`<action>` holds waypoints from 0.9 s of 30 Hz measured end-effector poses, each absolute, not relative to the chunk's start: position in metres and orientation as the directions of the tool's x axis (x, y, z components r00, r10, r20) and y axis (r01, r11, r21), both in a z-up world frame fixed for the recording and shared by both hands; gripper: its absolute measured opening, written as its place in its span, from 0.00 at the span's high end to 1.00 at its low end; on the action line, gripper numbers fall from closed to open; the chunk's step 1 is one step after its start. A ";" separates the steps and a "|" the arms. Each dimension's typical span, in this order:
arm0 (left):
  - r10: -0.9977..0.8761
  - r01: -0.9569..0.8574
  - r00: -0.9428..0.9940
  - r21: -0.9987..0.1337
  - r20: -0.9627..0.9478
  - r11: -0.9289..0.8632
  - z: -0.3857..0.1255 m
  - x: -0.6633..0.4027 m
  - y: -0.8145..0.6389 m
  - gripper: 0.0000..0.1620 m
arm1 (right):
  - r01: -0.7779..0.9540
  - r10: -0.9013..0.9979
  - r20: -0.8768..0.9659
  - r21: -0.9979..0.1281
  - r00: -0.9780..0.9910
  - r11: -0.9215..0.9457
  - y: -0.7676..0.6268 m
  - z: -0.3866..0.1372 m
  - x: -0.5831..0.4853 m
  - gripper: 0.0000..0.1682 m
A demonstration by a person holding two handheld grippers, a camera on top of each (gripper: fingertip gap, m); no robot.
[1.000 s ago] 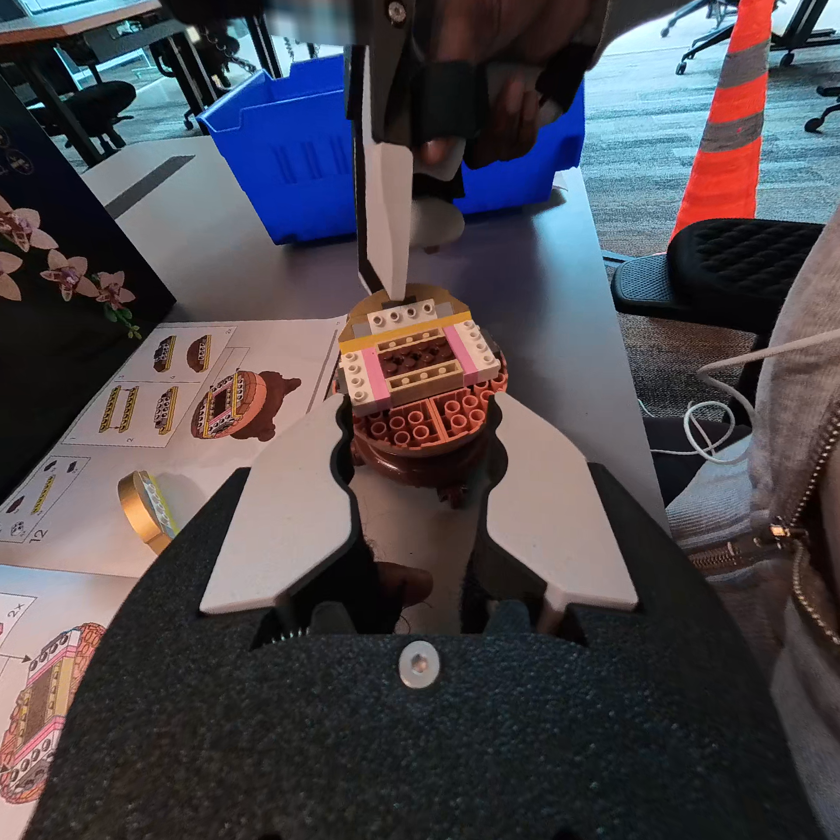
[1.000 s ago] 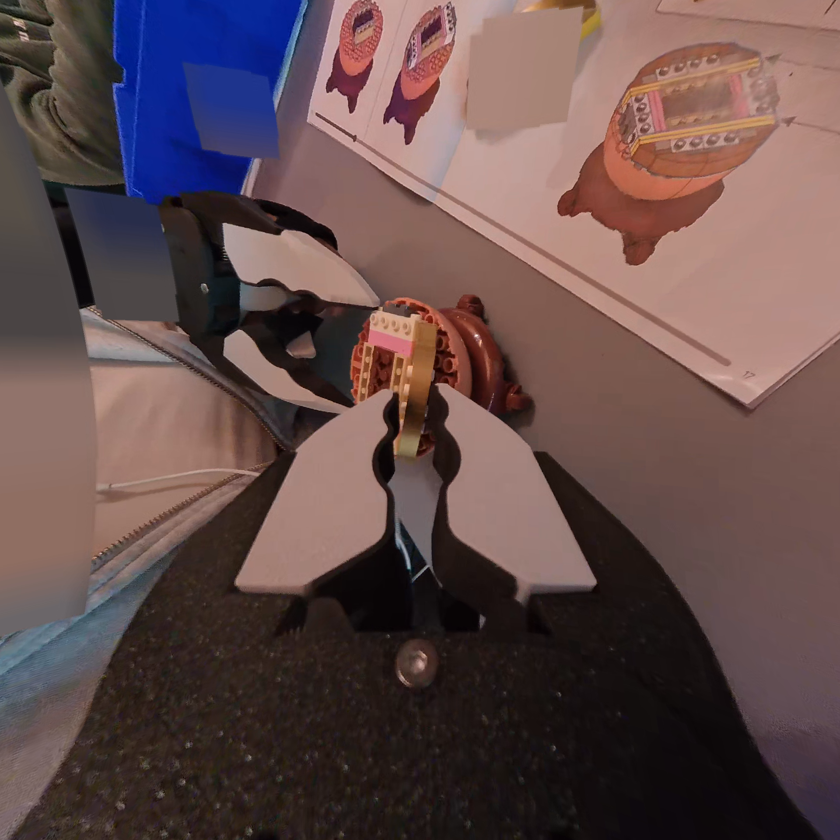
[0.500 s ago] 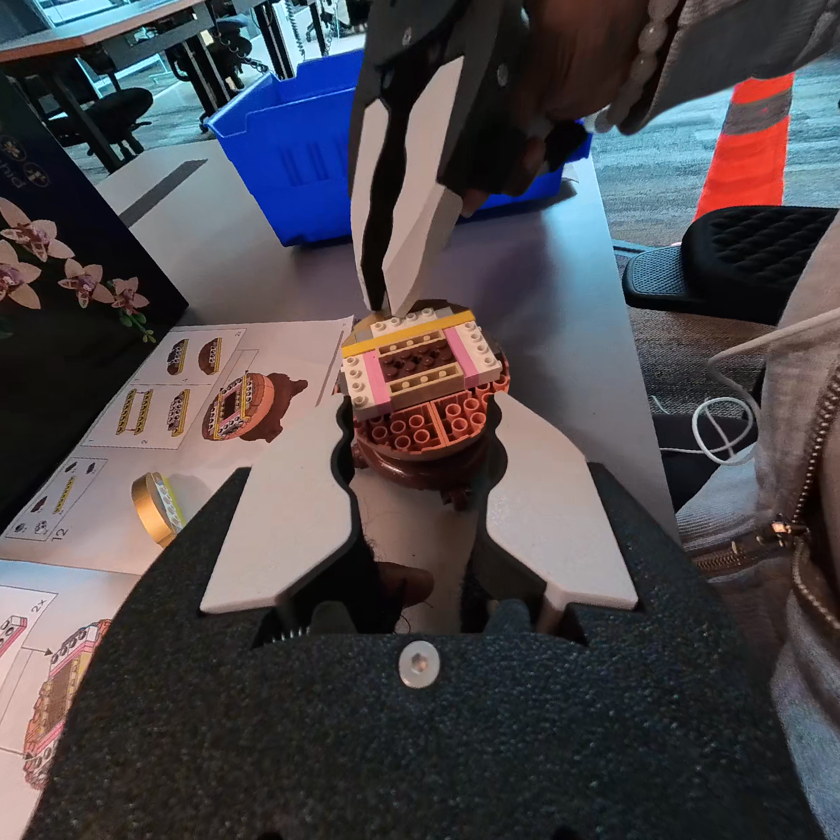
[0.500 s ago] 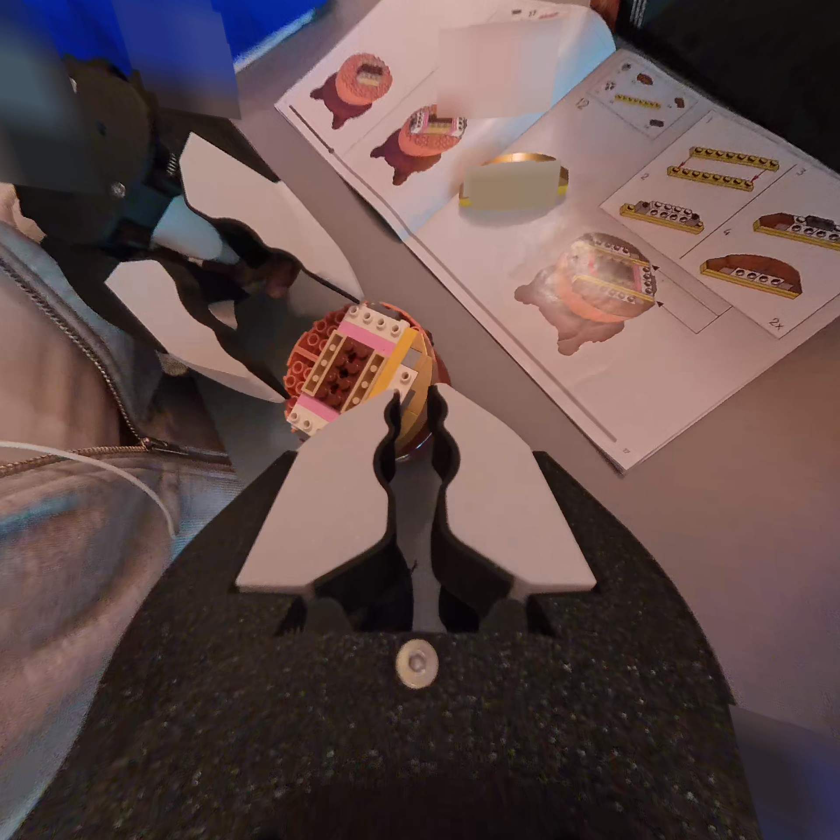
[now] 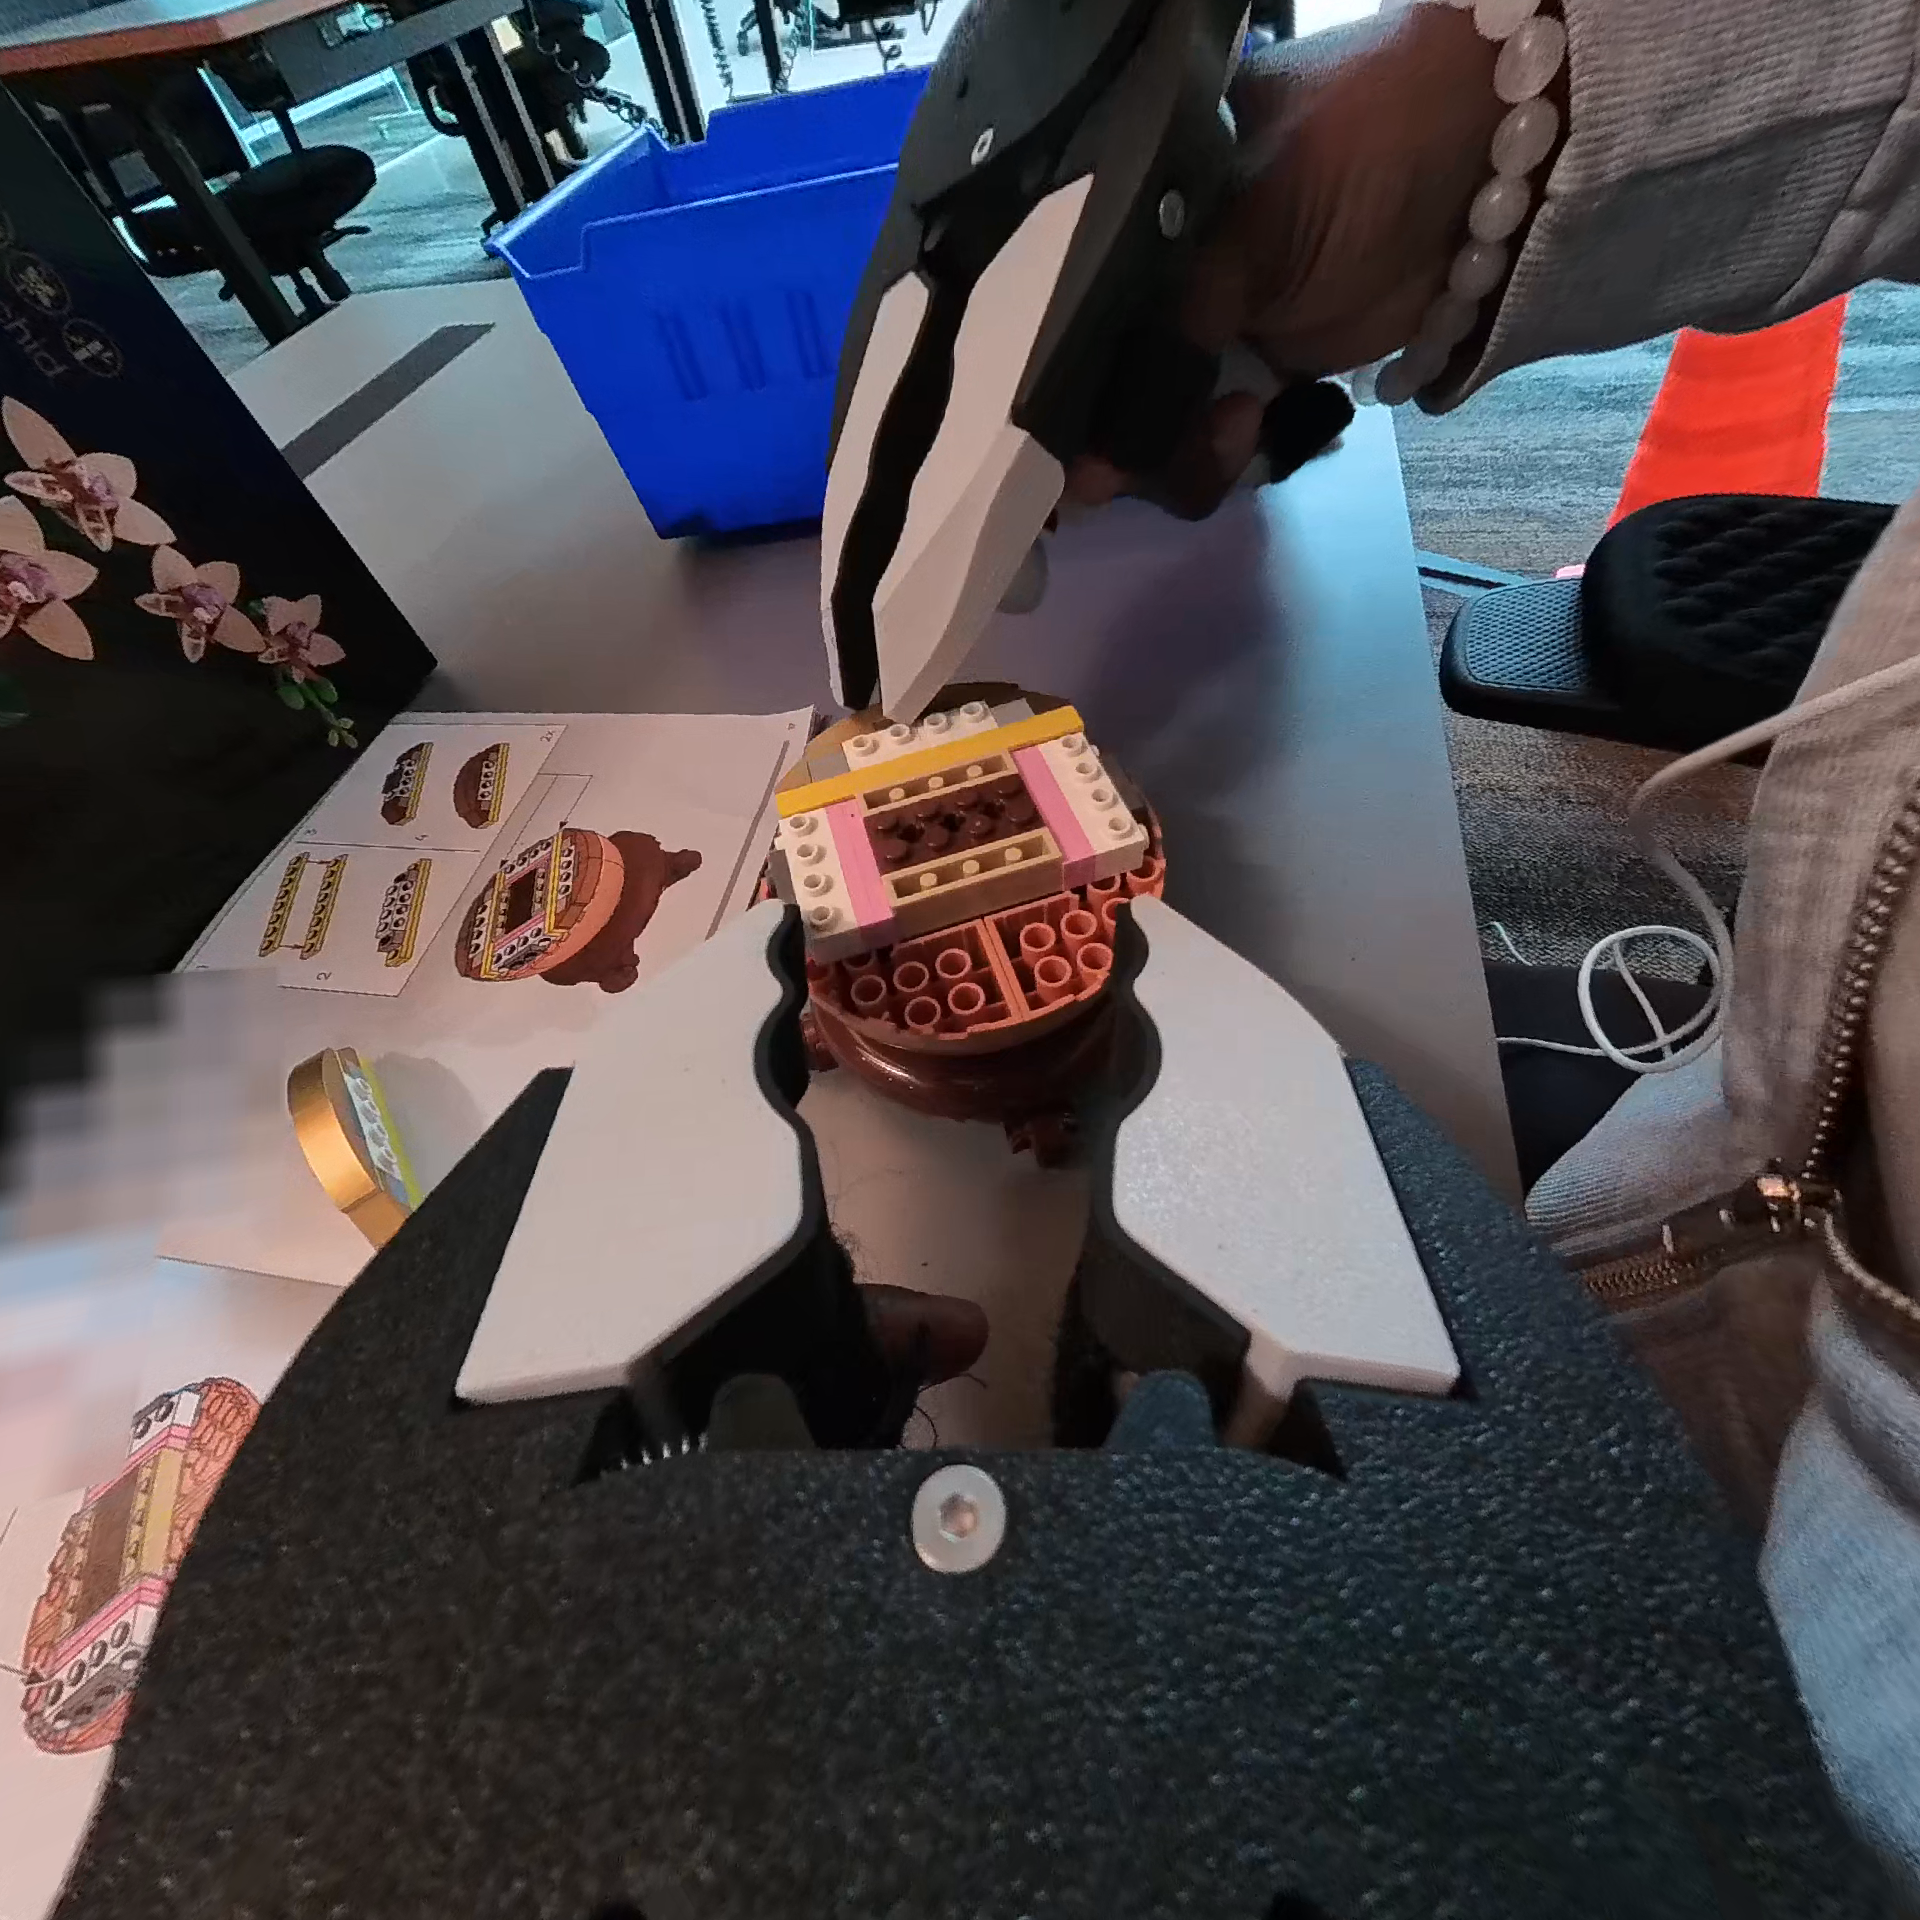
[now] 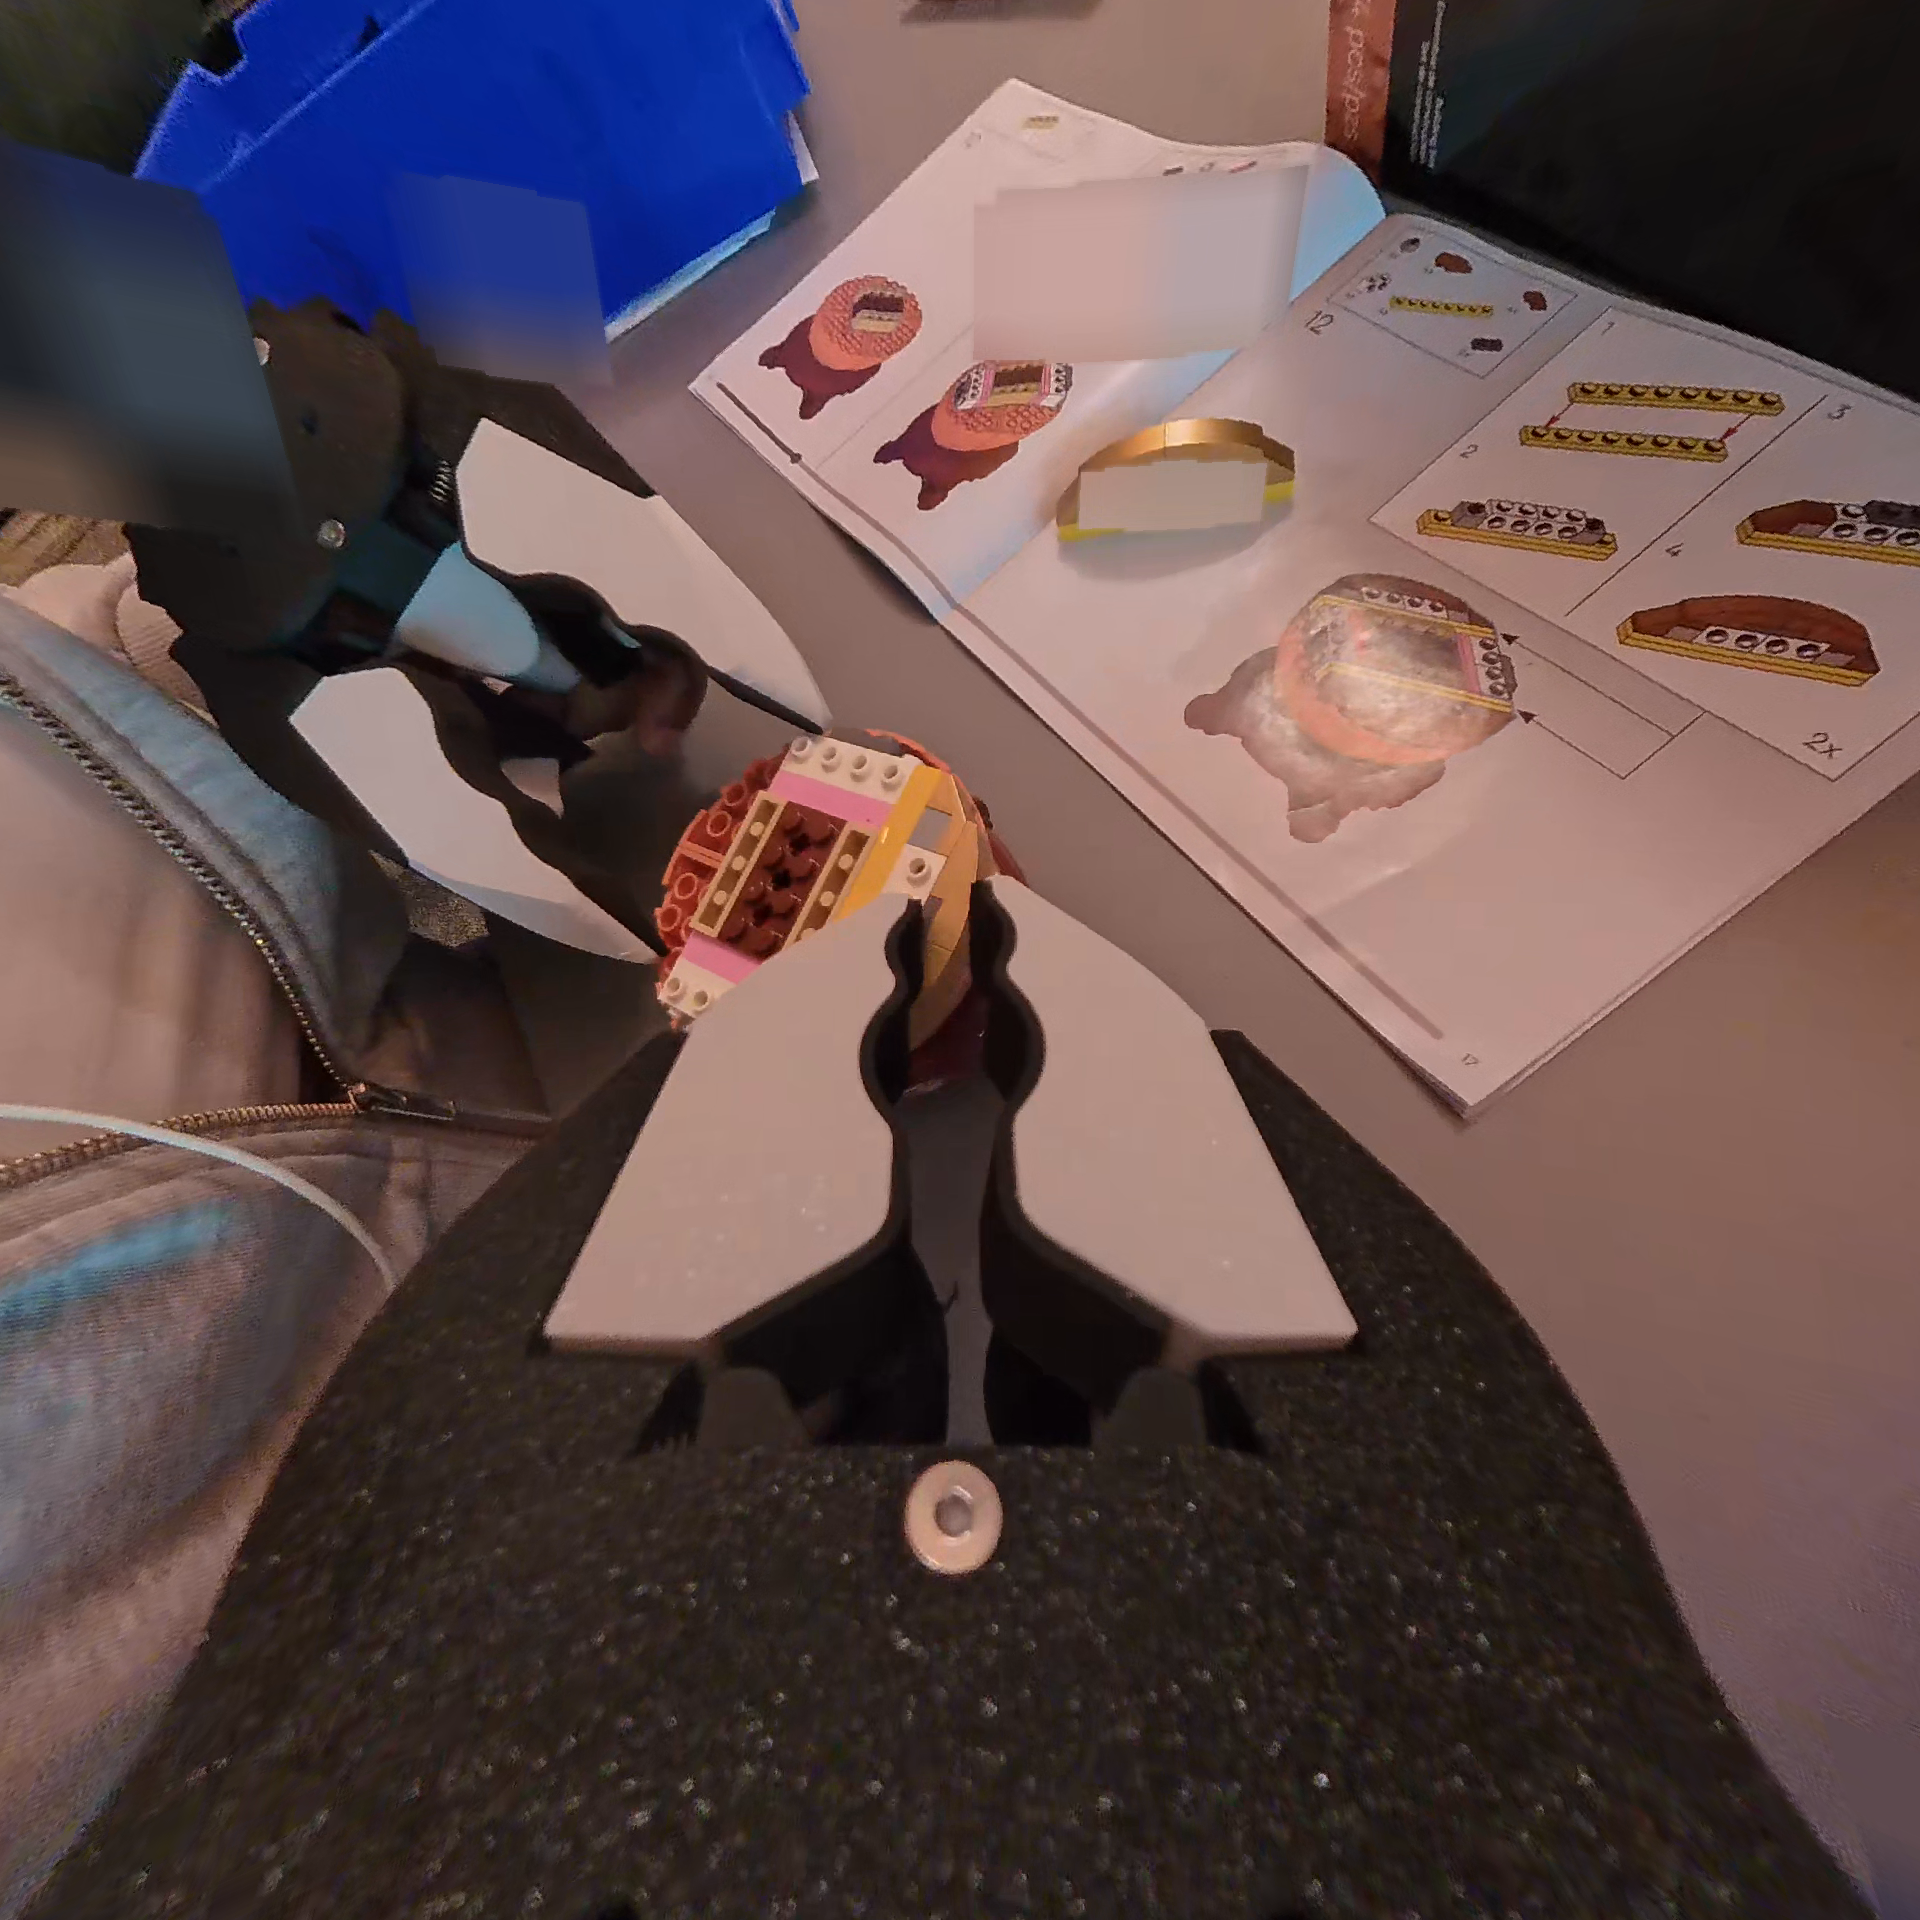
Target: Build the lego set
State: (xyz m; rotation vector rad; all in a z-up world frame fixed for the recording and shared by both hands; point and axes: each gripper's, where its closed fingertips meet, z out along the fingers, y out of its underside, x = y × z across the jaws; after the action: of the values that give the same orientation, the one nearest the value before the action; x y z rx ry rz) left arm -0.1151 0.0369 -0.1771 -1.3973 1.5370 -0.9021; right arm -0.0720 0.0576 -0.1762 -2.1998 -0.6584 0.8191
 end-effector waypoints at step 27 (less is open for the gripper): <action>-0.995 -0.306 -0.004 -0.947 -0.101 0.097 -0.176 -0.115 0.039 0.68 | 0.484 0.713 -0.197 -0.612 0.672 -0.625 0.051 -0.178 -0.088 1.00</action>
State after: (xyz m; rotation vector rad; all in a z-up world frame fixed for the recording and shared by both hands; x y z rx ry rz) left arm -0.1149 0.0388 -0.1764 -1.3603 1.4695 -0.9618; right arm -0.0878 0.0513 -0.1778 -2.3642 -0.9238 0.5847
